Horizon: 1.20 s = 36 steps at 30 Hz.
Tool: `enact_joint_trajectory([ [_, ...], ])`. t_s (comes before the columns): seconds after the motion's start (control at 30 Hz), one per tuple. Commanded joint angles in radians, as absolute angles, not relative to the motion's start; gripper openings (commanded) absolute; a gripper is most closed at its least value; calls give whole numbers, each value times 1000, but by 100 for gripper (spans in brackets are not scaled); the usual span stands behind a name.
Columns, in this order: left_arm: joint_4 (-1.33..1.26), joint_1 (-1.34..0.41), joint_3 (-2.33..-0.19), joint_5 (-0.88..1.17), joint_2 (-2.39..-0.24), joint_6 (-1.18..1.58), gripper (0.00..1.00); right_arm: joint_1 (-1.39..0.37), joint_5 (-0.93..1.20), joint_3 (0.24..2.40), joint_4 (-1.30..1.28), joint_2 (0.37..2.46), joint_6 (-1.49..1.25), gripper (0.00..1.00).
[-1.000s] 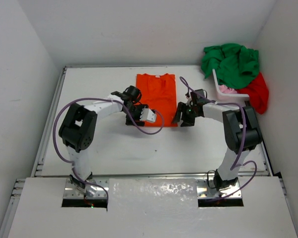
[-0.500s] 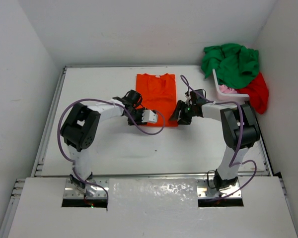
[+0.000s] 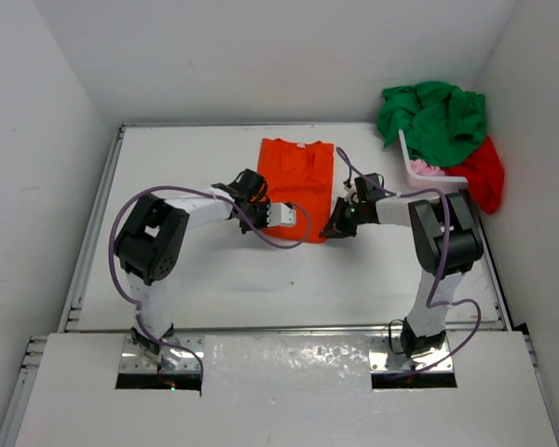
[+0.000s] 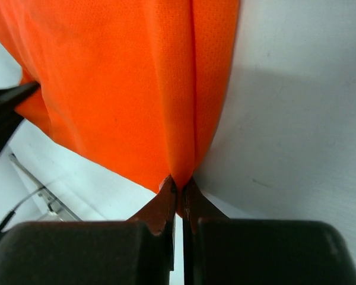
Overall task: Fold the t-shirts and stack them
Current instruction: Grab one side of the 2/3 rectangular tshirt with both arms, then fold the long partially folded tshirt into a neat square
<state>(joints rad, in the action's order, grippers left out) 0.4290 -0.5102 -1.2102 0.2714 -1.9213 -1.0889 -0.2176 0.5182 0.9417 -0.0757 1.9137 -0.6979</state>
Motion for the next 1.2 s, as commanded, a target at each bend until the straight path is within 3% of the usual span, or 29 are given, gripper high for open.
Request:
enact_joint_trajectory([
  [0.0, 457, -518, -1180, 236, -1855, -1060, 0, -224, 494, 907, -163, 1872, -620, 0],
  [0.27, 587, -557, -1026, 209, -1655, -1035, 0, -233, 542, 728, -267, 1611, -500, 0],
  [0.53, 765, -745, -876, 201, -1393, -870, 0, -379, 503, 536, -386, 1244, -546, 0],
  [0.77, 1001, -755, -957, 317, -1235, -828, 0, -439, 485, 528, -604, 941, -600, 0],
  [0.97, 994, -631, -1100, 500, -1296, -770, 0, -428, 460, 699, -677, 1015, -583, 0],
  [1.17, 960, -474, -1365, 548, -1506, -713, 0, -232, 514, 892, -578, 1265, -526, 0],
])
